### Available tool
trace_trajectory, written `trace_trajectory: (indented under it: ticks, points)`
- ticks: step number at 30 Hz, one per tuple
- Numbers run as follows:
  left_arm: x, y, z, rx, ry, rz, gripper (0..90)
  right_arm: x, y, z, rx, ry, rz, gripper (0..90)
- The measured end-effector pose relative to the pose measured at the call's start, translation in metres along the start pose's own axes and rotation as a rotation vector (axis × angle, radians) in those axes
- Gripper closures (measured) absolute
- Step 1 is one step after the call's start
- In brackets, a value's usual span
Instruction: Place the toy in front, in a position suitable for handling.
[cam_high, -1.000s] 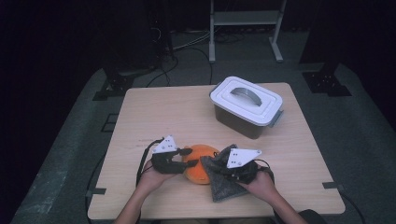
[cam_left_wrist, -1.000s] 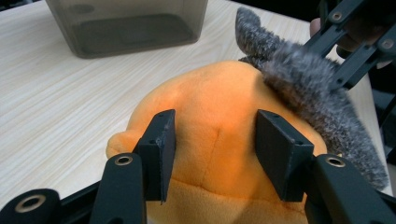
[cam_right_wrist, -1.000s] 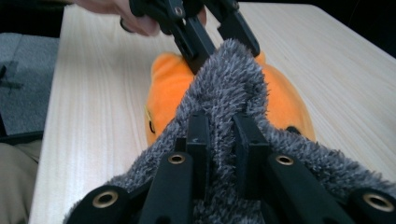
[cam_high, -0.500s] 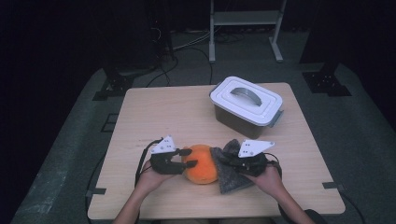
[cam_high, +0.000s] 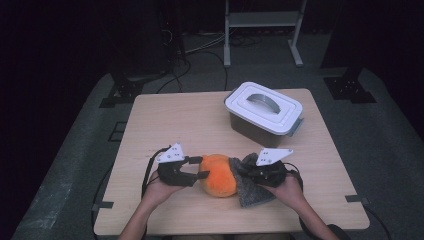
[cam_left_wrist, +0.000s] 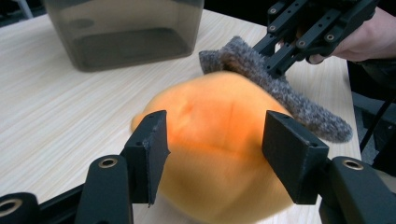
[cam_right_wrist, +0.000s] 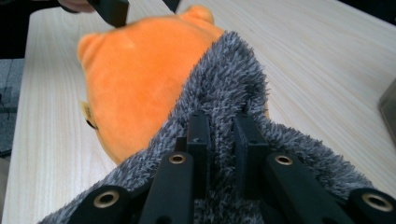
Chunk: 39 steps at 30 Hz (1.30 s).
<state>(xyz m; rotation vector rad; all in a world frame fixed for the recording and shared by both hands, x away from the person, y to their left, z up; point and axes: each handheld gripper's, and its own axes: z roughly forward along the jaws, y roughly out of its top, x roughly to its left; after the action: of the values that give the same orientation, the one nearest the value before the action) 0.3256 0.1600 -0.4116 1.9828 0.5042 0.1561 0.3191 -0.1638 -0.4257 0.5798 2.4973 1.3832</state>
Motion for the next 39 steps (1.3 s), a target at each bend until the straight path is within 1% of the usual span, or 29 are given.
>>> trace_trajectory:
  ticks: [1, 2, 3, 4, 5, 6, 7, 8, 10, 11, 12, 13, 15, 17, 18, 21, 23, 25, 26, 29, 32, 34, 36, 38, 39]
  points:
    - [0.001, -0.002, 0.001, 0.003, -0.01, -0.01, 45.2, -0.001, -0.001, 0.0, 0.007, -0.002, 0.0, 77.6]
    - [0.001, -0.003, 0.003, 0.009, -0.015, -0.009, 47.4, -0.001, -0.001, 0.0, 0.007, 0.002, 0.009, 77.6]
    - [0.0, -0.004, 0.005, 0.011, -0.013, -0.008, 49.0, -0.001, 0.001, -0.001, 0.002, 0.0, 0.006, 77.6]
    - [0.0, -0.004, 0.005, 0.011, -0.013, -0.008, 49.6, 0.002, 0.003, -0.003, -0.003, -0.009, -0.008, 77.7]
    - [0.0, -0.004, 0.007, 0.011, -0.016, -0.006, 49.6, 0.002, 0.003, -0.003, -0.003, -0.009, -0.008, 77.7]
    - [-0.001, -0.003, 0.009, -0.004, -0.018, -0.012, 50.2, 0.013, 0.014, -0.008, -0.042, -0.01, -0.049, 77.8]
    - [-0.002, -0.002, 0.011, -0.016, -0.016, -0.013, 50.5, 0.017, 0.018, -0.009, -0.056, -0.006, -0.062, 78.1]
    - [-0.002, -0.001, 0.013, -0.021, -0.02, -0.016, 50.9, 0.025, 0.023, -0.01, -0.07, 0.008, -0.085, 78.1]
    - [-0.004, 0.001, 0.018, -0.031, -0.026, -0.018, 51.1, 0.035, 0.029, -0.007, -0.078, 0.038, -0.104, 78.1]
    - [-0.005, 0.002, 0.018, -0.025, -0.023, -0.01, 51.1, 0.039, 0.03, -0.004, -0.071, 0.049, -0.112, 78.1]
    - [-0.006, 0.002, 0.019, -0.022, -0.019, -0.009, 51.1, 0.041, 0.029, 0.0, -0.047, 0.047, -0.133, 78.1]
    - [-0.006, 0.002, 0.019, -0.016, -0.016, -0.008, 51.1, 0.042, 0.027, 0.003, -0.032, 0.044, -0.148, 78.1]
    - [-0.005, 0.0, 0.017, -0.017, -0.006, -0.014, 51.0, 0.039, 0.023, 0.004, -0.027, 0.054, -0.125, 78.2]
    - [-0.003, -0.002, 0.016, -0.017, 0.001, -0.021, 50.9, 0.035, 0.02, 0.002, -0.005, 0.029, -0.145, 78.2]
    - [-0.002, -0.002, 0.015, -0.017, 0.003, -0.024, 50.8, 0.032, 0.017, 0.001, 0.008, 0.016, -0.14, 78.2]
    - [-0.001, -0.003, 0.016, -0.023, 0.003, -0.031, 50.8, 0.028, 0.011, -0.004, 0.019, -0.002, -0.125, 78.3]
    - [-0.001, -0.002, 0.017, -0.025, 0.006, -0.034, 50.9, 0.03, 0.014, -0.006, 0.0, 0.004, -0.124, 78.3]
    - [-0.001, -0.002, 0.019, -0.034, 0.005, -0.043, 50.9, 0.036, 0.019, -0.006, -0.026, 0.027, -0.131, 78.3]
    - [-0.001, -0.002, 0.02, -0.035, 0.003, -0.044, 50.9, 0.041, 0.023, -0.003, -0.032, 0.041, -0.145, 78.2]
    - [-0.002, -0.002, 0.021, -0.036, 0.004, -0.041, 50.7, 0.049, 0.026, 0.006, -0.019, 0.054, -0.182, 78.0]
    - [-0.002, -0.003, 0.02, -0.037, -0.005, -0.048, 50.6, 0.051, 0.024, 0.009, -0.002, 0.062, -0.198, 78.0]
    - [-0.002, -0.004, 0.019, -0.036, -0.009, -0.044, 50.3, 0.048, 0.022, 0.007, 0.009, 0.069, -0.192, 78.1]
    - [-0.001, -0.005, 0.019, -0.035, -0.01, -0.042, 50.2, 0.043, 0.018, 0.004, 0.016, 0.07, -0.17, 78.2]
    - [-0.001, -0.005, 0.019, -0.037, -0.015, -0.044, 50.1, 0.036, 0.014, 0.0, 0.022, 0.059, -0.151, 78.2]
    - [-0.001, -0.006, 0.019, -0.038, -0.027, -0.049, 50.1, 0.034, 0.014, -0.002, 0.017, 0.052, -0.139, 78.2]
